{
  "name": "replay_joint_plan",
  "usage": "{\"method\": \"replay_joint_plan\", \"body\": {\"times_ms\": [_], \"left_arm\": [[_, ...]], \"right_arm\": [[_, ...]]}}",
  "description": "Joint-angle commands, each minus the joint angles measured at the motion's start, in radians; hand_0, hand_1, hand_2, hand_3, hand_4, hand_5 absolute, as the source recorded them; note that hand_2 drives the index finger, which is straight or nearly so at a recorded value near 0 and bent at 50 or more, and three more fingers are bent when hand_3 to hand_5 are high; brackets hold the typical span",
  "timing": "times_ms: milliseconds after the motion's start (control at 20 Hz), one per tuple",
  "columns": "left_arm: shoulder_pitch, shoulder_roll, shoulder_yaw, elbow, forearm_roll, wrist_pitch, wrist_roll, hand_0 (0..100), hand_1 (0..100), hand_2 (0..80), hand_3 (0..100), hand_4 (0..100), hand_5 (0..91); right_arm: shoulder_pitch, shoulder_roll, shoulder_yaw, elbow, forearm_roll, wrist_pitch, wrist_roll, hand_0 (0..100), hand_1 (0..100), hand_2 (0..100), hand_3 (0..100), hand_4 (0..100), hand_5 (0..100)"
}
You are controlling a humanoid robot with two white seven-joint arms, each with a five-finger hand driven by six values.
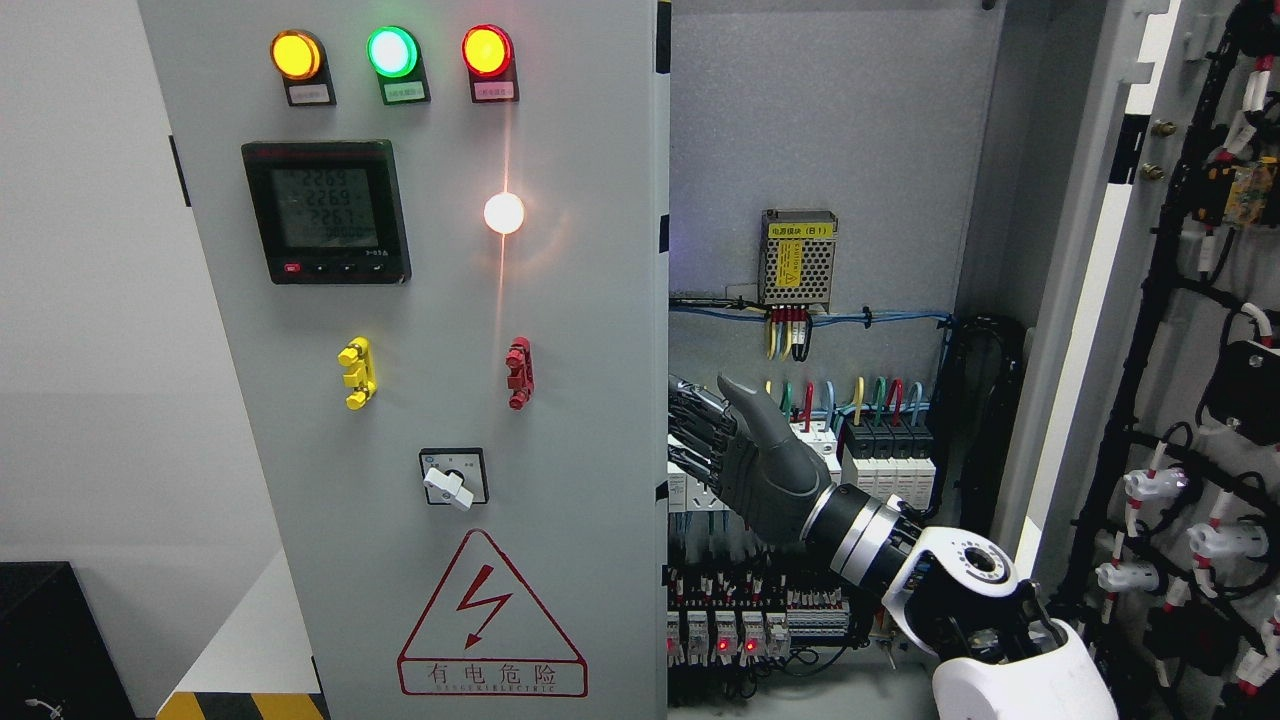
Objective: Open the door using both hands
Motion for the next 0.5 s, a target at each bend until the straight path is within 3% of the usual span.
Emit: {"method": "replay_joint_plan", "body": {"times_ms": [0, 450], "left_arm": [[0.014, 0.0, 0.002, 0.0, -0.003, 0.0, 0.0, 0, 0, 0.0, 0, 0, 0.0], [0.014, 0.0, 0.002, 0.0, -0.003, 0.0, 0.0, 0, 0, 0.0, 0, 0, 0.0]], "right_arm": [[-0.004, 0.0, -0.001, -0.002, 0.0, 0.002, 0.0, 19, 0, 0, 0, 0, 0], [-0.003, 0.002, -0.001, -0.005, 0.0, 0.002, 0.0, 19, 0, 0, 0, 0, 0]]}}
